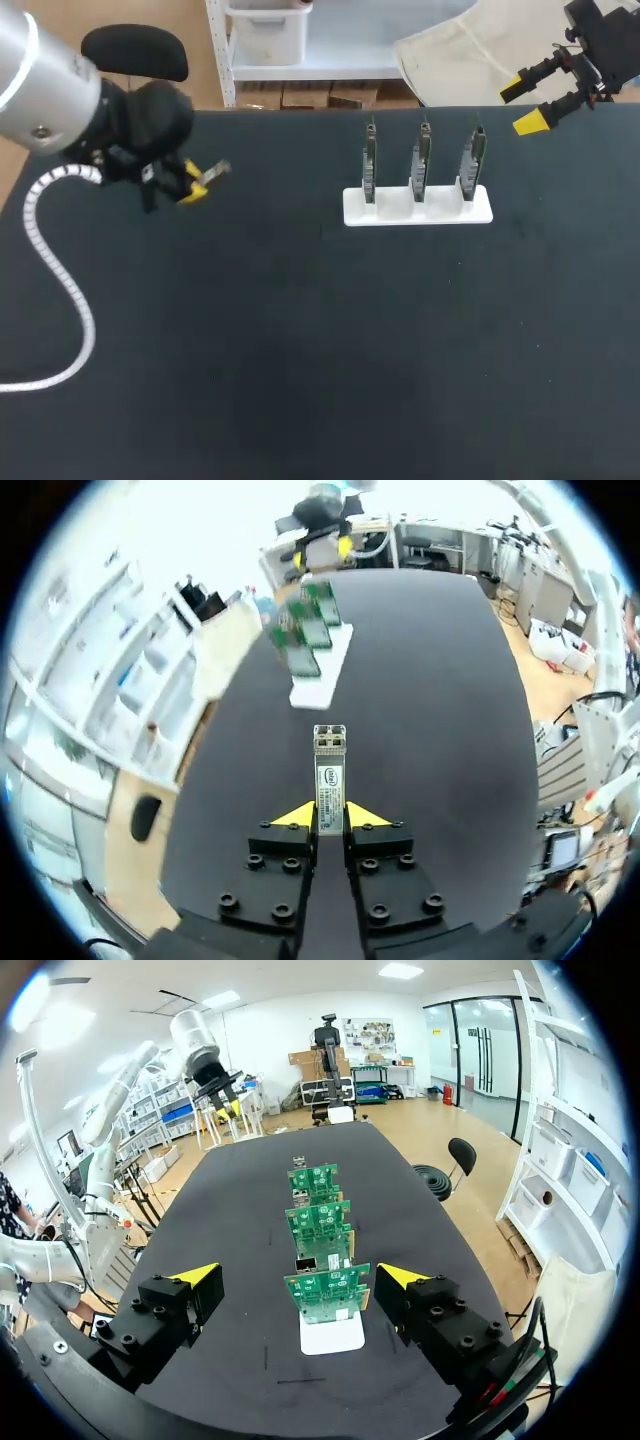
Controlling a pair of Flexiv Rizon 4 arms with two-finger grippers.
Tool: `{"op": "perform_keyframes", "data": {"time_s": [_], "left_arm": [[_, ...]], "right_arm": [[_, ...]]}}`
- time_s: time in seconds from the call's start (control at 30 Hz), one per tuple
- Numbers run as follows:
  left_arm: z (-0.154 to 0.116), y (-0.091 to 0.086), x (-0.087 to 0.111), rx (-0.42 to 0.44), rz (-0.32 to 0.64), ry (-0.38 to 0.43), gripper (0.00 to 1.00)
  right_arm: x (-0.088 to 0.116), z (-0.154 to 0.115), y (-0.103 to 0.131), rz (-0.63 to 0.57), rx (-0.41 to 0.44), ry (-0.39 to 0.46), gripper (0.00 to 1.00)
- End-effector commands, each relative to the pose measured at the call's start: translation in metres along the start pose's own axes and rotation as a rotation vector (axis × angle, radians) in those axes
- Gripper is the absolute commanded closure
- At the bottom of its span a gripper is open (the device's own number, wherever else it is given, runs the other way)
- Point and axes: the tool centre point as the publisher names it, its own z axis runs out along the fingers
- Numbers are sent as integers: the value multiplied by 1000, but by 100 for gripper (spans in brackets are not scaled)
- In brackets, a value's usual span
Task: Pick up the optical module with the left hand, and insert it into the network port with the right hand.
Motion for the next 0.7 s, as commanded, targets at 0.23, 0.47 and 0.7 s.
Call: {"op": "perform_keyframes", "data": {"time_s": [0.23,0.47,0.7], "left_arm": [[25,61,-74,-12,103,-163,100],[35,82,-128,-37,151,-315,100],[50,92,-172,-16,133,-480,100]], "right_arm": [[0,0,-1,0,-2,0,0],[0,0,-1,0,-2,0,0],[0,0,-1,0,-2,0,0]]}}
